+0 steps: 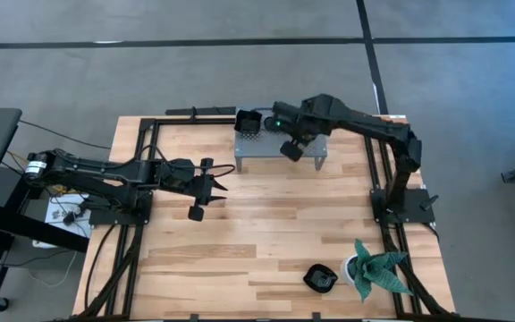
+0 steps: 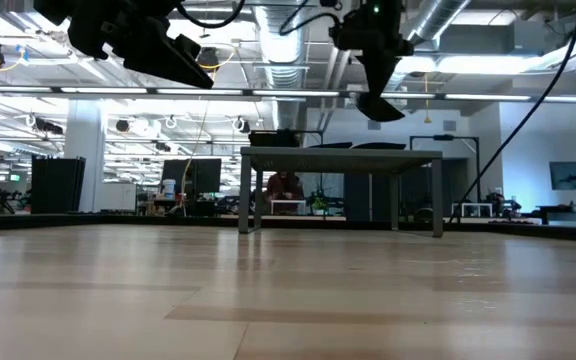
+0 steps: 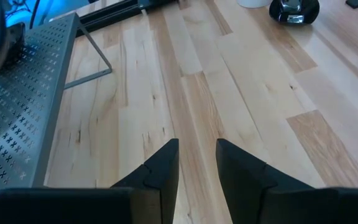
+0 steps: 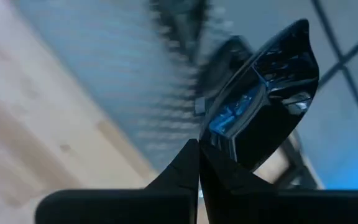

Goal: Pick & Place Mini shaped plates
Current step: Stack the leaf-shaped plate on top of the leaf-shaped plate on the shelf

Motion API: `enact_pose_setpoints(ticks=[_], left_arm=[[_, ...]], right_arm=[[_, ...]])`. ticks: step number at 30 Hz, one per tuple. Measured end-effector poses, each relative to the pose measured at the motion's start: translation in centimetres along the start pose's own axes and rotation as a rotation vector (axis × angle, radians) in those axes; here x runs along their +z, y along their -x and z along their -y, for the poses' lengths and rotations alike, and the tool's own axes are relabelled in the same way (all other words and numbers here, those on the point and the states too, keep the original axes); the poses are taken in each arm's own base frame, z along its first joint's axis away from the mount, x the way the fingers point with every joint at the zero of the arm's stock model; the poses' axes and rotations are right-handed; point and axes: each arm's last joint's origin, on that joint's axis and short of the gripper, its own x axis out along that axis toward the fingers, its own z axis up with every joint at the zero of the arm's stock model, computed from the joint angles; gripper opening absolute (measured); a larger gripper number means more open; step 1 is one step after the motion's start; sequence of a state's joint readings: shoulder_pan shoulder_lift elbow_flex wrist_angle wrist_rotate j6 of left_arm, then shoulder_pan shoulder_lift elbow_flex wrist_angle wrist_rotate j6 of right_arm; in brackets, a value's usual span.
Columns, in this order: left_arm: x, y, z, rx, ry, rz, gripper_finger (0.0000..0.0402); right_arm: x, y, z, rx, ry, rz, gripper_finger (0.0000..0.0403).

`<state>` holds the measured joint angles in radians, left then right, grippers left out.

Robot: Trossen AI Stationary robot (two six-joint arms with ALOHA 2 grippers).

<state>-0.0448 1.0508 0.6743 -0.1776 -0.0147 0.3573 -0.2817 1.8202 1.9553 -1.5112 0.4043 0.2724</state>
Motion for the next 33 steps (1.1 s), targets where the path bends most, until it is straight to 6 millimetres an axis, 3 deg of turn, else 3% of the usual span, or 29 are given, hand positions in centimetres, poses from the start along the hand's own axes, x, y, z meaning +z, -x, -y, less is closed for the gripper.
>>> enact_pose_setpoints(ticks=[5,10,33], left_arm=[[0.0,0.0,0.0,-0.001,0.000,0.000,0.0108],[0.0,0.0,0.0,0.000,0.000,0.000,0.0108],[0.0,0.0,0.0,0.000,0.000,0.000,0.0108]], right_arm=[[0.5,-0.9,2.2,-0.025,-0.041,-0.021,0.0001],[0.8,-1.3,3.0,-0.014,-0.035,-0.017,0.0001],[0.8,-1.1,2.0,0.016,-0.055,-0.011,0.0000]])
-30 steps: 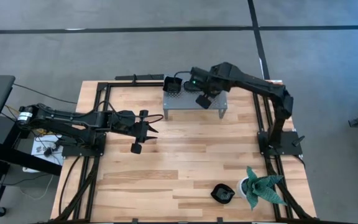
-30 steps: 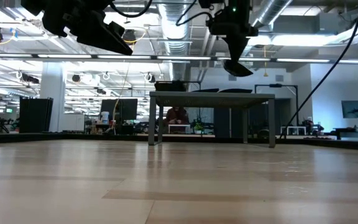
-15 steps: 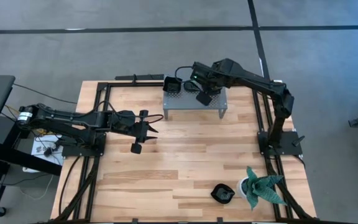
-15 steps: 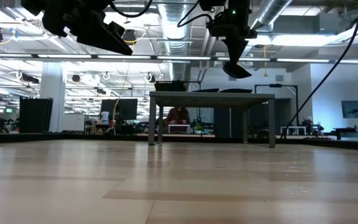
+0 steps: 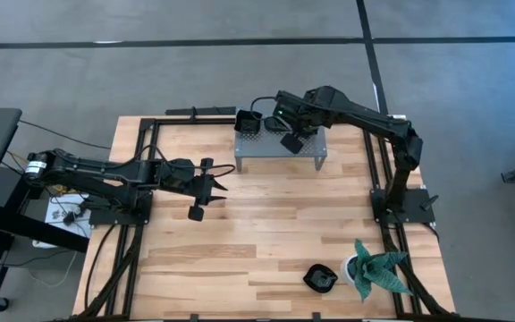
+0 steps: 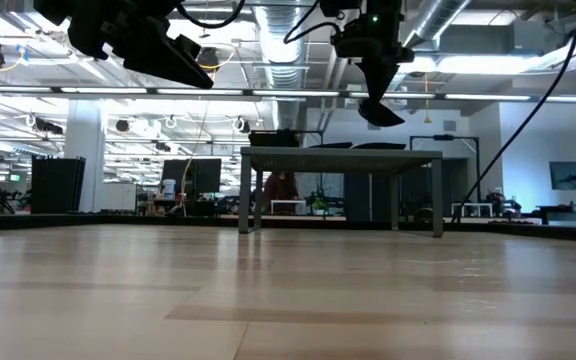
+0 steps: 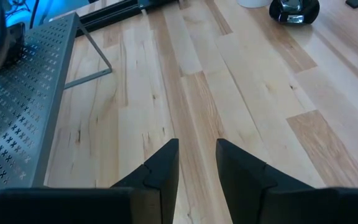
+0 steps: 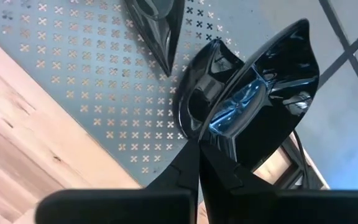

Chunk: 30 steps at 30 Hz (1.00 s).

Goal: Pick & Place Mini shaped plates
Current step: Stack the leaf-shaped plate on top of the leaf-shaped plate on the shelf

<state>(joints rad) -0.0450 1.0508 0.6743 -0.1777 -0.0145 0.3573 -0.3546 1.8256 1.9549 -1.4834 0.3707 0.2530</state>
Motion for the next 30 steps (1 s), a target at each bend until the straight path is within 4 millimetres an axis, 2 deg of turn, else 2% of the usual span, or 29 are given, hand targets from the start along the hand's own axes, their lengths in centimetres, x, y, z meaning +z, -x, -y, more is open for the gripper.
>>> enact_pose_setpoints(ticks=[6,9,23,30], left_arm=[[0.0,0.0,0.0,0.000,0.007,0.000,0.0108],[0.0,0.0,0.0,0.000,0.008,0.000,0.0108],[-1.1,-0.4,0.4,-0.009,0.007,-0.024,0.0108],[-1.1,-0.4,0.4,-0.007,0.007,-0.018,0.0108]], right_arm=[[0.3,-1.6,-1.0,-0.016,0.039,-0.065,0.0000],[0.6,-2.3,-1.8,-0.079,0.082,-0.063,0.0000],[0.9,-3.3,0.1,-0.055,0.060,-0.125,0.0004],[1.1,-3.3,0.1,-0.048,0.106,-0.103,0.0048]])
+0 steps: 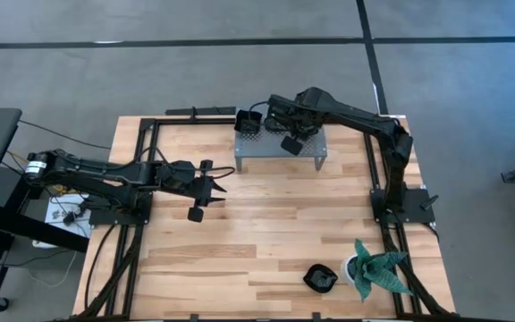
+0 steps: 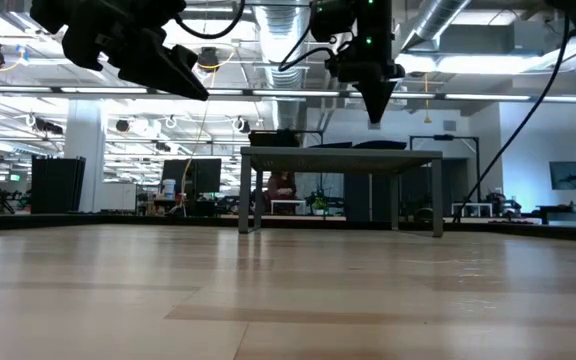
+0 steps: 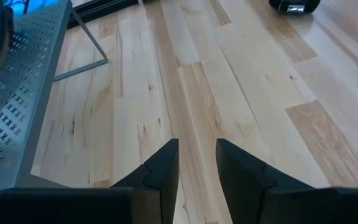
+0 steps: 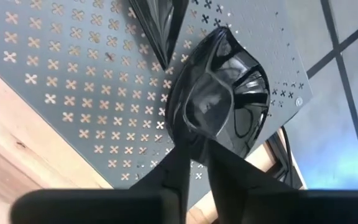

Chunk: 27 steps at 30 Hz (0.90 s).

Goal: Pick & Place Mini shaped plates
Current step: Stack the leaf-shaped plate on top of the leaf-shaped plate on the shelf

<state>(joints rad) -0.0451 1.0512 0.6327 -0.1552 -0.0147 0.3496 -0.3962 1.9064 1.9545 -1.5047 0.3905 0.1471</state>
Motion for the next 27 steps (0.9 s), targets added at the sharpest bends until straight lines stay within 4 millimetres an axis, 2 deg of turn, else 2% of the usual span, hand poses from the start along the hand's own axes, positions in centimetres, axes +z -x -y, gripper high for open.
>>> enact_pose_setpoints(ticks=[7,11,16,20,23,27], left_arm=[[0.1,0.0,0.0,0.003,0.000,0.007,0.0108],[0.1,0.0,0.0,0.005,0.000,0.015,0.0108],[0.3,0.0,-0.1,0.014,-0.008,0.038,0.0108],[0.7,0.0,-0.2,0.027,-0.009,0.072,0.0108],[1.0,0.0,-0.4,0.038,-0.009,0.103,0.0108],[1.2,0.1,-0.4,0.046,-0.009,0.125,0.0108]], right_arm=[[-0.2,0.4,-0.3,0.002,-0.003,0.007,0.0083],[-0.8,1.2,-1.9,0.051,-0.019,-0.008,0.0082],[-2.2,2.9,-5.7,0.287,-0.010,-0.074,0.0080],[-3.9,4.8,-9.9,0.513,0.102,-0.138,0.0079],[-5.6,6.3,-12.6,0.511,0.162,-0.133,0.0079],[-8.2,8.5,-15.1,0.403,0.131,-0.055,0.0079]])
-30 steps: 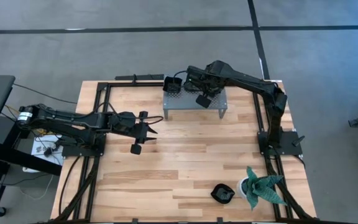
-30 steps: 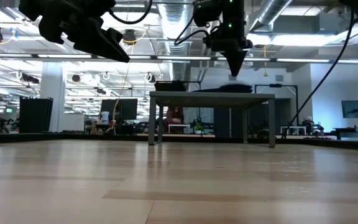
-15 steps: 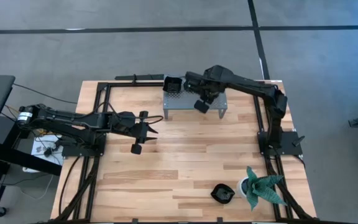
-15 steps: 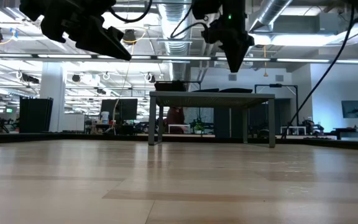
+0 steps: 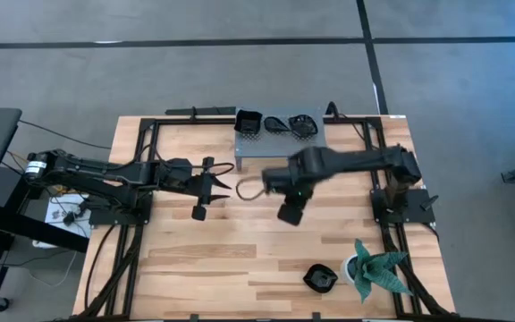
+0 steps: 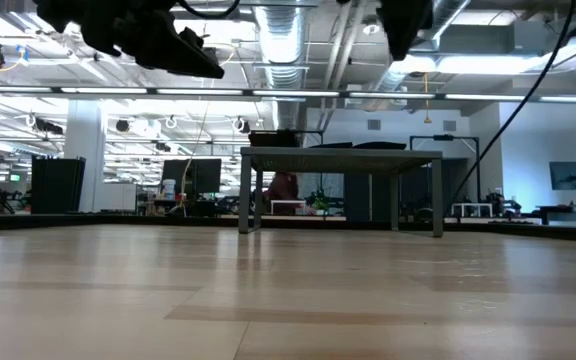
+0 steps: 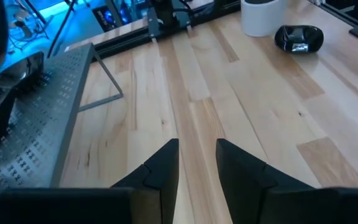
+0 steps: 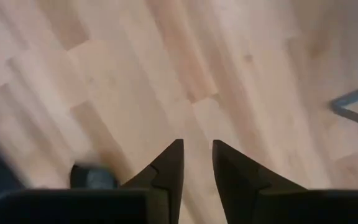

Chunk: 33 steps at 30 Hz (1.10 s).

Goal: Pick & Place Mini shaped plates
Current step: Stack the leaf-shaped plate on top of the leaf-shaped plate on the shelf

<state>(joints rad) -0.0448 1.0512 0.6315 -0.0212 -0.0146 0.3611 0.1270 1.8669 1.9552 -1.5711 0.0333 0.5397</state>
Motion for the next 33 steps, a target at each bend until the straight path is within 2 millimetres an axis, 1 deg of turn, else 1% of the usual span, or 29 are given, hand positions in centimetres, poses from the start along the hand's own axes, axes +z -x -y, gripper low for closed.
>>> enact_pose_setpoints(ticks=[1,3,6,8,10,12,14,17,20,27,30,33], left_arm=[[0.0,0.0,0.0,0.001,0.000,0.002,0.0108],[0.1,0.0,0.0,0.002,0.001,0.007,0.0108],[0.1,0.0,0.0,0.004,0.003,0.011,0.0108],[0.1,0.0,-0.1,0.006,0.003,0.015,0.0108],[0.2,0.0,-0.1,0.007,0.003,0.019,0.0108],[0.3,0.0,-0.1,0.010,0.003,0.027,0.0108],[0.4,0.0,-0.1,0.014,0.004,0.037,0.0108],[0.5,0.0,-0.2,0.019,0.004,0.050,0.0108],[0.5,0.0,-0.2,0.019,0.004,0.050,0.0108],[0.5,0.0,-0.2,0.018,0.010,0.050,0.0108],[0.5,0.0,-0.2,0.018,0.012,0.050,0.0108],[0.5,0.0,-0.2,0.018,0.012,0.050,0.0108]], right_arm=[[-0.6,0.0,-0.9,-0.038,0.001,0.026,0.0079],[-1.9,-0.5,-2.7,-0.062,0.025,0.017,0.0079],[-4.3,-2.3,-5.2,-0.054,0.066,-0.063,0.0079],[-5.9,-3.9,-6.9,-0.021,0.062,-0.119,0.0079],[-7.3,-5.3,-8.6,0.048,0.050,-0.161,0.0079],[-8.5,-6.7,-10.2,0.114,0.073,-0.162,0.0079],[-9.5,-8.0,-11.4,0.143,0.082,-0.140,0.0079],[-10.7,-9.5,-11.8,0.128,0.034,-0.155,0.0079],[-11.3,-11.0,-11.5,0.092,-0.015,-0.180,0.0079],[-12.4,-14.8,-10.3,0.066,0.005,-0.209,0.0079],[-12.7,-15.7,-9.7,0.076,-0.011,-0.269,0.0079],[-12.6,-16.1,-9.6,0.110,-0.020,-0.297,0.0079]])
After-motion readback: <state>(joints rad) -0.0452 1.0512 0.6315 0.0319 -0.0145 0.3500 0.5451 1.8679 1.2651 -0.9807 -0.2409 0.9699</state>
